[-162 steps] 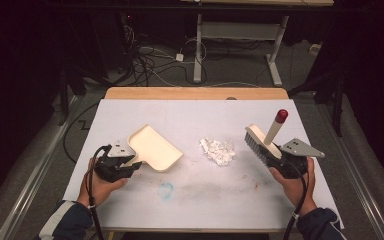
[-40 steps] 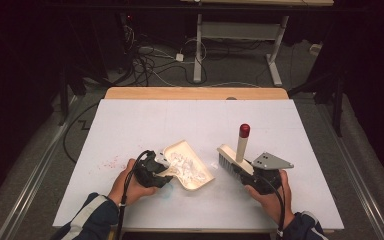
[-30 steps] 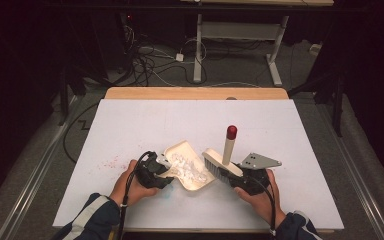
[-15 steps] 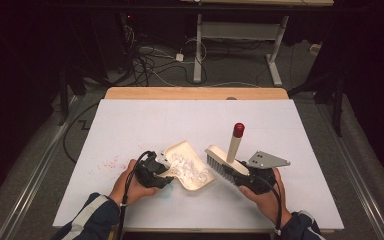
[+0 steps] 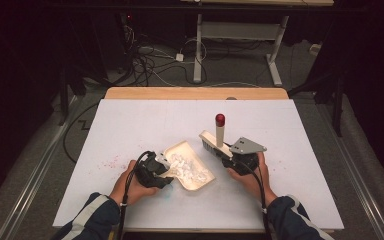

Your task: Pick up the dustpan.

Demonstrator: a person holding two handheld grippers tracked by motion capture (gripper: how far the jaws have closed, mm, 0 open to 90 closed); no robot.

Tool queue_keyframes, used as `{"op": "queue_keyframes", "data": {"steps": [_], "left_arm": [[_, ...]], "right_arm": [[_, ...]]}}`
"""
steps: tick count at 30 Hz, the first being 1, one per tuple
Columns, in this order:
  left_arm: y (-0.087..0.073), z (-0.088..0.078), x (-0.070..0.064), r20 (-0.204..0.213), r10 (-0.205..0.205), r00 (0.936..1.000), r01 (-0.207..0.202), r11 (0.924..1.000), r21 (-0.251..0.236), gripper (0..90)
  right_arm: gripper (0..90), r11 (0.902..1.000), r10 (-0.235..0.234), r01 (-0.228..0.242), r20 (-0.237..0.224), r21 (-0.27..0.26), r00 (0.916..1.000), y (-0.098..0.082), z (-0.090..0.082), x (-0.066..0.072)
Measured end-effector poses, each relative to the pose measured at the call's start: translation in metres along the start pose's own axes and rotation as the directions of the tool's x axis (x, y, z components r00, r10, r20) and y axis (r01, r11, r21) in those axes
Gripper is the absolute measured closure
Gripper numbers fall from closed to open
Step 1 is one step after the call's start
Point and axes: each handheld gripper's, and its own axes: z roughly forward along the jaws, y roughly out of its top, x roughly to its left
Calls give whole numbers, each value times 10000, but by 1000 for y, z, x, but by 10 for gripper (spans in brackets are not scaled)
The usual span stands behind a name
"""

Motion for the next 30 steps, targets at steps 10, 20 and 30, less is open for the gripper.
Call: {"op": "queue_keyframes", "data": {"steps": [10, 20, 30], "left_arm": [[0, 0, 2, 31, -65, 10000, 65, 10000, 8, 639], [-2, -2, 3, -3, -99, 10000, 99, 10000, -4, 639], [-3, -2, 3, -73, -182, 9998, 182, 9998, -28, 639]], "right_arm": [[676, 9993, -311, 338, -1559, 147, 9873, 8, 3, 14], [676, 9986, -452, 388, -1981, -363, 9791, 17, -18, 19], [677, 9990, -259, 301, -1170, 339, 9928, 7, -32, 20]]}}
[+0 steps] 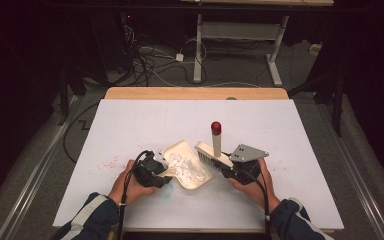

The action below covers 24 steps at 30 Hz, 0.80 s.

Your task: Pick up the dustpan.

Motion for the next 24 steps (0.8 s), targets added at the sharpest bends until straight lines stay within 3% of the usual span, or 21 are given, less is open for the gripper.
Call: {"op": "queue_keyframes", "data": {"steps": [6, 11, 19, 24], "left_arm": [[-1, 1, 0, -41, -33, 10000, 33, 10000, -4, 639], [-1, 1, -1, -82, -44, 10000, 44, 10000, -15, 639], [-1, 2, -1, -75, -73, 9999, 73, 10000, 18, 639], [-2, 3, -1, -88, -70, 9999, 69, 10000, -7, 639]], "right_arm": [[677, 10000, 91, -91, -225, 20, 9997, 2, 2, 6], [676, 10000, -84, 81, -725, -55, 9973, 4, 6, 15], [676, 9989, -138, 120, -406, -456, 9991, 10, -2, 13], [676, 9981, 393, -404, -258, -462, 9989, 7, -10, 5]]}}
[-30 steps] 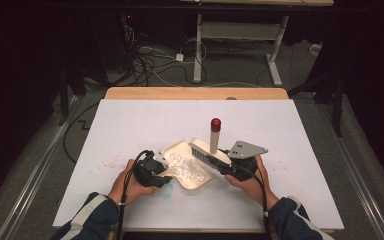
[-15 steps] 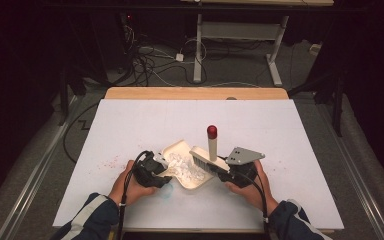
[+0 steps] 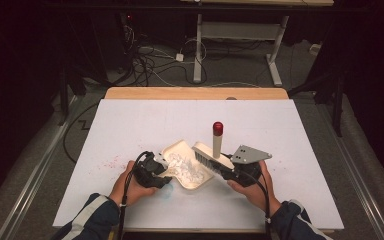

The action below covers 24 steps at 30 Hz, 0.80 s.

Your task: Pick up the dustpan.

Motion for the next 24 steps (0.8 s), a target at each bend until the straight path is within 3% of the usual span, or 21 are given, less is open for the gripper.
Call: {"op": "queue_keyframes", "data": {"steps": [8, 12, 21, 24], "left_arm": [[0, 0, -1, -65, 6, 10000, -6, 10000, -2, 639], [0, 0, -2, -104, 8, 9999, -8, 10000, 7, 639], [0, 0, -1, -55, -17, 10000, 17, 10000, -21, 639], [0, 0, -1, -67, -14, 10000, 14, 10000, -38, 639]], "right_arm": [[676, 9999, 86, -92, 431, 129, 9990, -8, -22, -3], [676, 9988, 138, -159, 454, 466, 9989, -14, -22, -3], [676, 9980, -97, 123, -422, 620, 9991, -14, -9, 12], [676, 9984, -157, 181, -453, 539, 9989, -12, -9, 14]]}}
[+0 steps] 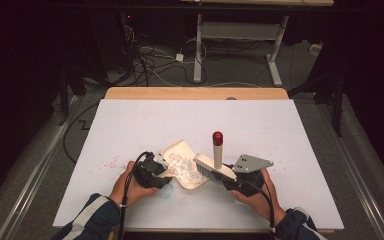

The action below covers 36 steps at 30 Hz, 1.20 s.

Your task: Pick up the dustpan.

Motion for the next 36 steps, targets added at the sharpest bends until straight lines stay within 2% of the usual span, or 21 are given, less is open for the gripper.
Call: {"op": "queue_keyframes", "data": {"steps": [11, 21, 24, 30, 36], "left_arm": [[0, -4, 2, 32, -79, 10000, 79, 9999, -75, 639], [-5, -10, 10, -159, -245, 9996, 243, 9996, -140, 639], [-7, -11, 11, -478, -160, 9987, 158, 9999, -42, 639], [-15, -18, 17, -578, -506, 9970, 496, 9986, -180, 639], [-27, -25, 22, -633, -852, 9944, 833, 9960, -323, 639]], "right_arm": [[676, 9963, 365, -333, 389, -797, 9986, 6, -20, -12], [675, 9972, 455, -419, 569, -622, 9973, 4, -24, -20], [676, 9975, 434, -400, 573, -591, 9974, 4, -25, -21], [675, 9986, 300, -270, 659, -456, 9974, 4, -28, -23], [675, 9988, 382, -361, 681, -326, 9969, 0, -33, -28]]}}
